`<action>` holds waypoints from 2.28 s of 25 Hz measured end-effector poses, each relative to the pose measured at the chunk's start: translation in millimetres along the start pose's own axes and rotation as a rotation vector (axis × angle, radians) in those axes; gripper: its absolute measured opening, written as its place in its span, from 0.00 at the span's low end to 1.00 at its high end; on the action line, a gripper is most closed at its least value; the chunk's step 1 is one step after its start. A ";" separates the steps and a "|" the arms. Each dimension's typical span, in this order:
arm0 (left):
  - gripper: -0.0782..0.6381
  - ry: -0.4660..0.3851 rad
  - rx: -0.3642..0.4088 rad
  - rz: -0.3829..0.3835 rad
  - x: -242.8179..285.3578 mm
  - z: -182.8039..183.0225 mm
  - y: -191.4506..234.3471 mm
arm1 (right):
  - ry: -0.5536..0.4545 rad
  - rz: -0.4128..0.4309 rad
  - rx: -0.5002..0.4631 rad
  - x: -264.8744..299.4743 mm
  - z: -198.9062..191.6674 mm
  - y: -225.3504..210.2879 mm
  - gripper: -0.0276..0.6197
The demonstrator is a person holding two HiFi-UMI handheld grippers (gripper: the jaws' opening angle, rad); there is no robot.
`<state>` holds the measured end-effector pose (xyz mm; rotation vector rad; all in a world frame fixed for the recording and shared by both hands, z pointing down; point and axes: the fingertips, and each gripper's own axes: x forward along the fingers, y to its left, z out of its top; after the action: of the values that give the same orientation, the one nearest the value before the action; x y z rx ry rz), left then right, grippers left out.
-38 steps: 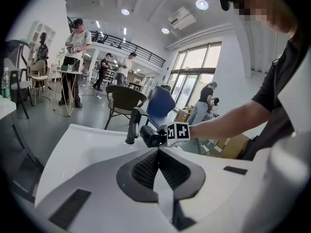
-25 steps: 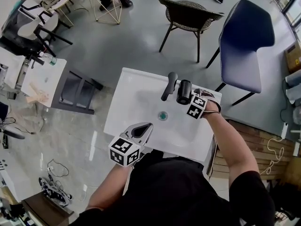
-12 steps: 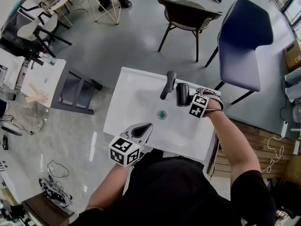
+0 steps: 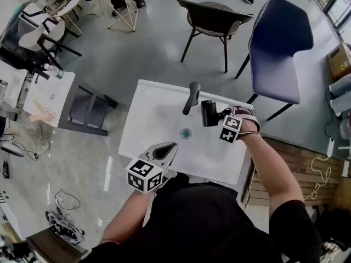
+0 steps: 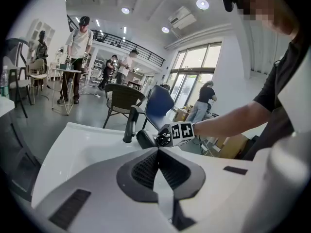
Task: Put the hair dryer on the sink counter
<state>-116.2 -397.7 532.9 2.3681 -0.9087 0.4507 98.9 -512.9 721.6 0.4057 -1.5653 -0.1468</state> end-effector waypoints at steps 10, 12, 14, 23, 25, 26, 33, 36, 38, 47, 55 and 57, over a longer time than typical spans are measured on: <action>0.11 0.010 0.004 -0.004 1.1 -7.2 -12.1 | -0.109 0.031 0.156 -8.8 -1.2 -5.4 0.47; 0.11 0.011 0.006 -0.002 0.6 -7.1 -13.3 | -0.151 0.051 0.220 -13.0 -0.4 -11.4 0.46; 0.11 0.010 0.006 0.001 -0.4 -5.9 -13.2 | -0.191 0.075 0.287 -17.9 0.7 -18.1 0.45; 0.11 0.005 0.003 0.010 1.6 -4.9 -15.5 | -0.259 0.046 0.315 -22.6 -0.5 -18.0 0.44; 0.11 0.006 0.003 0.010 1.8 -5.2 -16.5 | -0.298 0.001 0.313 -23.7 -1.0 -17.1 0.44; 0.11 0.007 0.003 0.010 2.1 -5.0 -16.5 | -0.317 -0.021 0.316 -24.2 -1.1 -17.4 0.44; 0.11 0.013 0.010 0.008 5.9 -3.6 -20.2 | -0.345 -0.059 0.361 -22.0 -2.7 -23.6 0.44; 0.11 0.016 0.013 0.005 6.5 -3.6 -21.7 | -0.312 -0.044 0.355 -18.8 -1.4 -25.4 0.44; 0.11 0.018 0.018 0.004 7.2 -3.6 -23.0 | -0.278 -0.035 0.338 -15.9 -1.1 -25.6 0.45; 0.11 0.012 0.022 0.001 8.7 -4.8 -29.3 | -0.196 -0.090 0.192 -11.6 -5.5 -20.4 0.46; 0.11 0.007 0.026 -0.002 7.8 -2.7 -32.5 | -0.173 -0.112 0.160 -18.2 -18.0 -17.4 0.46; 0.11 0.005 0.028 -0.005 8.3 -3.4 -36.3 | -0.182 -0.119 0.169 -25.0 -19.7 -16.5 0.46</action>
<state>-85.6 -377.5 525.8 2.3926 -0.8995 0.4703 120.7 -516.5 693.3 0.6333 -1.7391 -0.1465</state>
